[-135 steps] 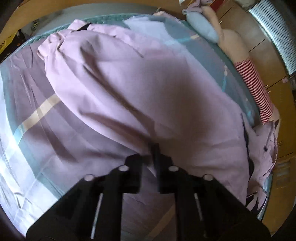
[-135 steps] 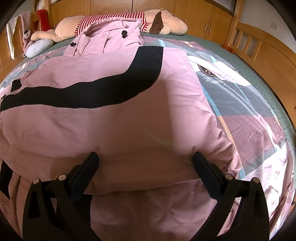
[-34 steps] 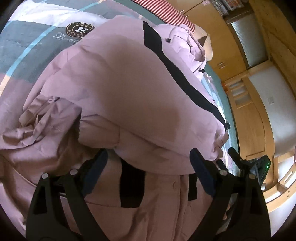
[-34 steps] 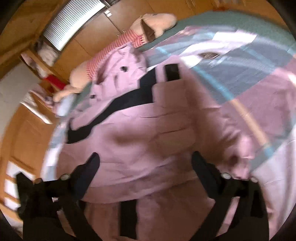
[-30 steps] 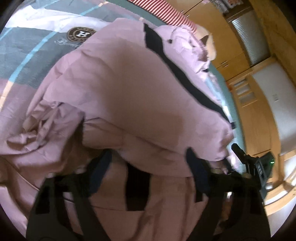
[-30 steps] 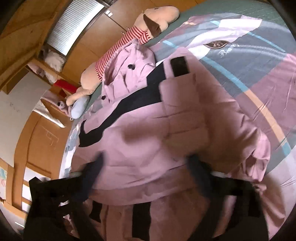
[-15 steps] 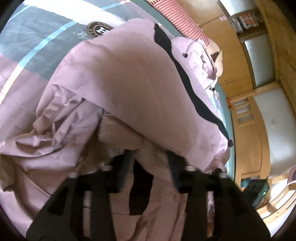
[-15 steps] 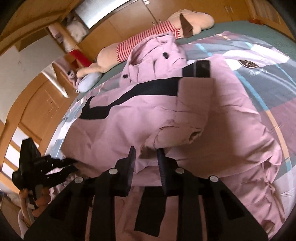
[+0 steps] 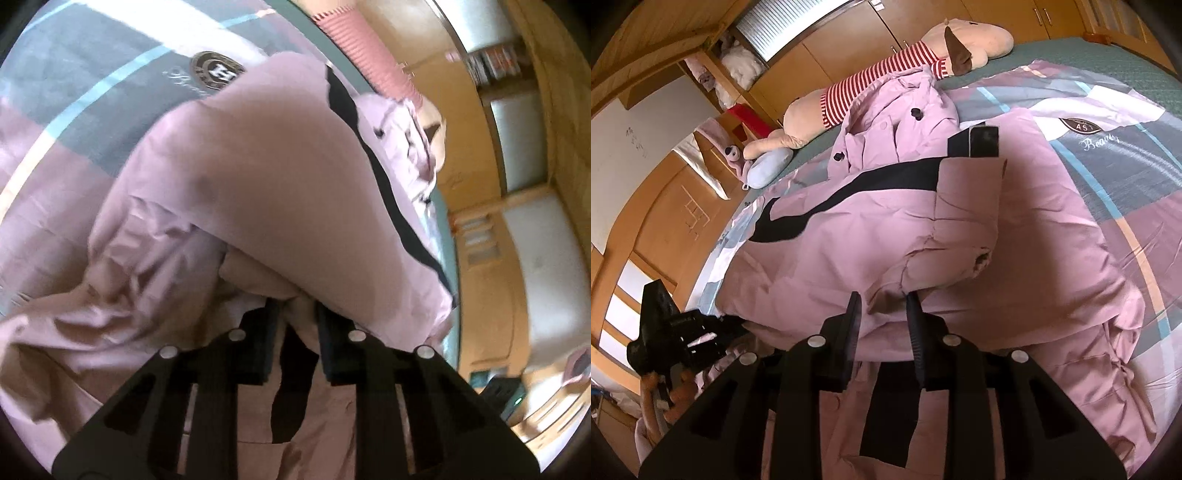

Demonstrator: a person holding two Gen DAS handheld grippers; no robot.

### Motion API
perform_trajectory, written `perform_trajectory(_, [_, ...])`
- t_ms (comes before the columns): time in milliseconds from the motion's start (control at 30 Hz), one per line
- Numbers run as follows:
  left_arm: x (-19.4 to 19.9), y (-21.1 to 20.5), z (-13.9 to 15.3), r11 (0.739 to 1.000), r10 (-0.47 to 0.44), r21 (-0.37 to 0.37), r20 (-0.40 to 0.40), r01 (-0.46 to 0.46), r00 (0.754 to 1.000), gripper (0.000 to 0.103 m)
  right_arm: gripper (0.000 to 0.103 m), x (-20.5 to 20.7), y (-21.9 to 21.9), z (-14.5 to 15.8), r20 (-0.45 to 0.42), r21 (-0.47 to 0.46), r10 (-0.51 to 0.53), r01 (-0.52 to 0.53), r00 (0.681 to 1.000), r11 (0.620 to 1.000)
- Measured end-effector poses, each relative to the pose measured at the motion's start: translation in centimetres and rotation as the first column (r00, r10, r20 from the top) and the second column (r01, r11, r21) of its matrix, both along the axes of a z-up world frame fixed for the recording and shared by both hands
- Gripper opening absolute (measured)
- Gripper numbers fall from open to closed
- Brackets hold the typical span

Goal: Fold large clothes

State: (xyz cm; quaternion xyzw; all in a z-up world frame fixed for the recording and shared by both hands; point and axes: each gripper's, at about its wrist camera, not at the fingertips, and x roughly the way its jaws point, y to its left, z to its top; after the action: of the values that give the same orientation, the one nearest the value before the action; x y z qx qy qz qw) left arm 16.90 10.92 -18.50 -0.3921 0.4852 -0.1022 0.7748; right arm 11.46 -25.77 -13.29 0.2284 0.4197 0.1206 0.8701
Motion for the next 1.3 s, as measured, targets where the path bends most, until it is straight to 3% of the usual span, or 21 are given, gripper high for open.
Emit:
perform_trajectory(33, [0.0, 0.2, -0.2, 1.0, 0.012, -0.024, -0.005, -0.012, 1.0, 0.02, 0.056, 0.0, -0.1, -0.1, -0.006, -0.008, -0.006, 0.006, 1.0, 1.0])
perform_trajectory(67, [0.0, 0.2, -0.5, 0.999, 0.02, -0.039, -0.015, -0.021, 1.0, 0.022, 0.065, 0.0, -0.3, -0.1, 0.0, -0.013, -0.029, 0.029, 1.0, 0.999])
perform_trajectory(233, [-0.2, -0.9, 0.0, 0.999, 0.022, 0.043, -0.005, -0.022, 1.0, 0.026, 0.065, 0.2, -2.2, -0.8, -0.012, 0.046, -0.1, 0.1, 0.995, 0.994])
perform_trajectory(300, [-0.3, -1.0, 0.5, 0.998, 0.019, 0.057, 0.013, -0.02, 1.0, 0.026, 0.049, 0.2, -2.6, -0.8, -0.007, 0.015, -0.14, 0.14, 0.99, 0.99])
perform_trajectory(333, [-0.3, -1.0, 0.6, 0.998, 0.023, 0.057, 0.019, -0.024, 1.0, 0.025, 0.033, 0.3, -2.6, -0.8, -0.01, -0.02, -0.152, 0.152, 0.988, 0.988])
perform_trajectory(367, [-0.5, -0.4, 0.6, 0.998, 0.026, 0.055, 0.025, -0.028, 0.999, 0.025, 0.024, 0.3, -2.7, -0.9, -0.009, -0.035, -0.157, 0.157, 0.988, 0.987])
perform_trajectory(500, [-0.9, 0.5, 1.0, 0.998, 0.048, 0.031, 0.048, -0.05, 0.998, 0.024, 0.017, 0.1, -3.4, -0.9, -0.003, -0.039, -0.191, 0.191, 0.982, 0.981])
perform_trajectory(633, [-0.9, 0.2, 0.6, 0.998, 0.06, 0.019, 0.027, -0.06, 0.998, 0.024, 0.017, 0.5, -3.4, -1.7, -0.047, -0.158, -0.233, 0.223, 0.971, 0.962])
perform_trajectory(800, [-0.9, 0.1, 1.0, 0.996, 0.062, 0.059, 0.04, -0.064, 0.997, 0.025, 0.032, 0.6, -4.4, -2.6, -0.088, -0.148, -0.273, 0.259, 0.958, 0.955])
perform_trajectory(867, [-0.9, 0.6, 0.7, 0.995, 0.086, 0.052, 0.031, -0.088, 0.996, 0.028, 0.055, -0.2, -4.6, -1.4, -0.026, -0.148, -0.299, 0.292, 0.954, 0.945])
perform_trajectory(967, [-1.1, 1.6, 0.3, 0.98, 0.156, 0.121, 0.012, -0.156, 0.988, 0.024, 0.055, -1.4, -3.1, 1.4, 0.151, -0.229, -0.271, 0.301, 0.951, 0.926])
perform_trajectory(1067, [-1.2, 2.4, 0.3, 0.976, 0.183, 0.123, 0.004, -0.182, 0.983, 0.021, 0.055, -1.1, -0.3, 2.2, 0.212, -0.322, -0.148, 0.212, 0.966, 0.923])
perform_trajectory(1133, [-1.4, 2.5, 1.0, 0.971, 0.193, 0.144, 0.014, -0.193, 0.981, 0.021, 0.057, 0.4, 2.2, 0.1, 0.092, -0.432, -0.045, 0.081, 0.995, 0.898])
perform_trajectory(1200, [-1.8, 1.8, 2.4, 0.952, 0.197, 0.228, 0.062, -0.206, 0.978, 0.026, 0.057, 1.6, 3.4, -3.1, -0.054, -0.506, -0.021, -0.009, 0.998, 0.863])
perform_trajectory(1300, [-2.4, 0.7, 4.2, 0.916, 0.188, 0.335, 0.129, -0.222, 0.974, 0.036, 0.071, 1.6, 3.6, -3.7, -0.054, -0.544, -0.055, 0.016, 0.997, 0.839])
